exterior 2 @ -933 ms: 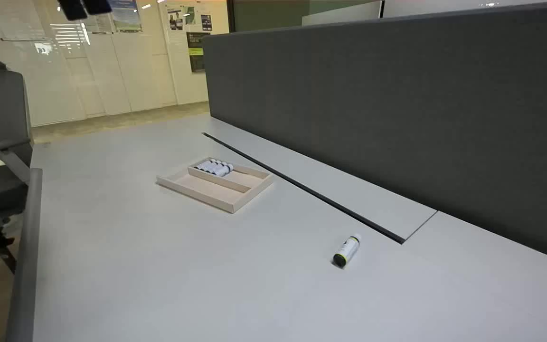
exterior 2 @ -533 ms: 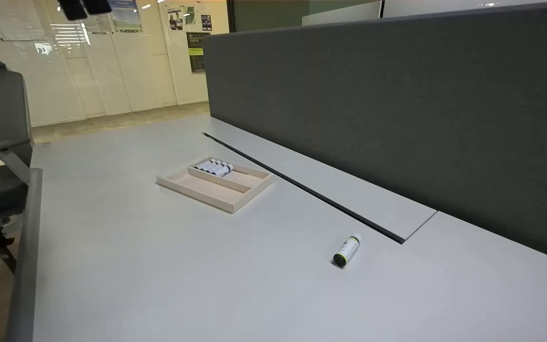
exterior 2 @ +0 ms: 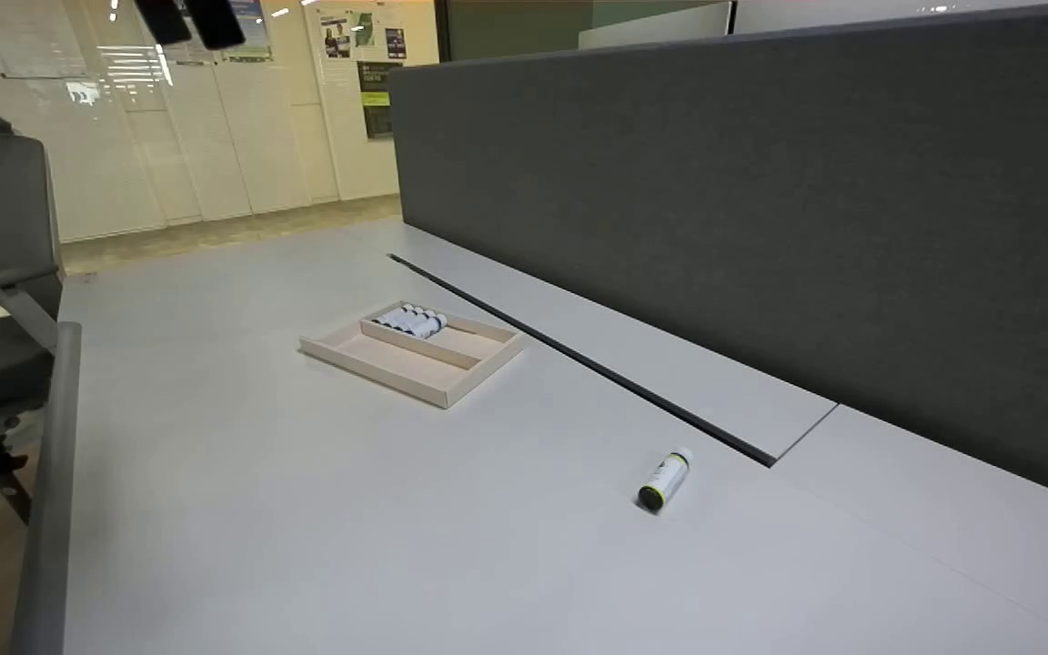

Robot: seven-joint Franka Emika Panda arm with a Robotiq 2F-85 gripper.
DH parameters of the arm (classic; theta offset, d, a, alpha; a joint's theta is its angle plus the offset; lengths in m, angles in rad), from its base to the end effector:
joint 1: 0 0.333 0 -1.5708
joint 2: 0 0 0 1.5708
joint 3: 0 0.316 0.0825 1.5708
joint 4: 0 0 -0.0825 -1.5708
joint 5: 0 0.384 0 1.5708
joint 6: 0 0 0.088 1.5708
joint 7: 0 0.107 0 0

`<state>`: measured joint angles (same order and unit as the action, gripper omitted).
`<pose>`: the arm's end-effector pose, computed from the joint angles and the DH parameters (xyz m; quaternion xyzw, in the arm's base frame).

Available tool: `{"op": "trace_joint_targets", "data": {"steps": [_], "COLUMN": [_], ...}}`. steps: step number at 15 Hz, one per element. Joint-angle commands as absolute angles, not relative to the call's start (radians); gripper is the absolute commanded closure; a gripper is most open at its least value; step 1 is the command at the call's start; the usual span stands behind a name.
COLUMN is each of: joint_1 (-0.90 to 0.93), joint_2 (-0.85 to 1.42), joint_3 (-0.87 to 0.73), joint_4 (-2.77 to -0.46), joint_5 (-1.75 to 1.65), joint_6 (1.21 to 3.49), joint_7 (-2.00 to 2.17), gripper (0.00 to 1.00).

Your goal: Remove one bottle from the tray and put it on the table

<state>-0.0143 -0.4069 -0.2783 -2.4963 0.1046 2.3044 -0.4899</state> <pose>0.4170 -0.1263 0.4450 -0.9879 -0.0720 -0.1270 0.0528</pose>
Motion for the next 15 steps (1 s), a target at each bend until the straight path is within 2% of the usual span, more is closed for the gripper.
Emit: {"op": "trace_joint_targets", "data": {"steps": [1,9,15], "joint_1": [0.023,-0.022,-0.019], "joint_2": [-0.211,0.191,0.423], "joint_3": [-0.302,-0.144,0.002], "joint_4": [-2.376,-2.076,-1.833], "joint_5": [0.212,0.378,0.224], "joint_6": [2.336,2.394,2.407], "joint_7": [-0.546,-0.612,-0.541], "gripper": [0.0,0.0,0.0]}}
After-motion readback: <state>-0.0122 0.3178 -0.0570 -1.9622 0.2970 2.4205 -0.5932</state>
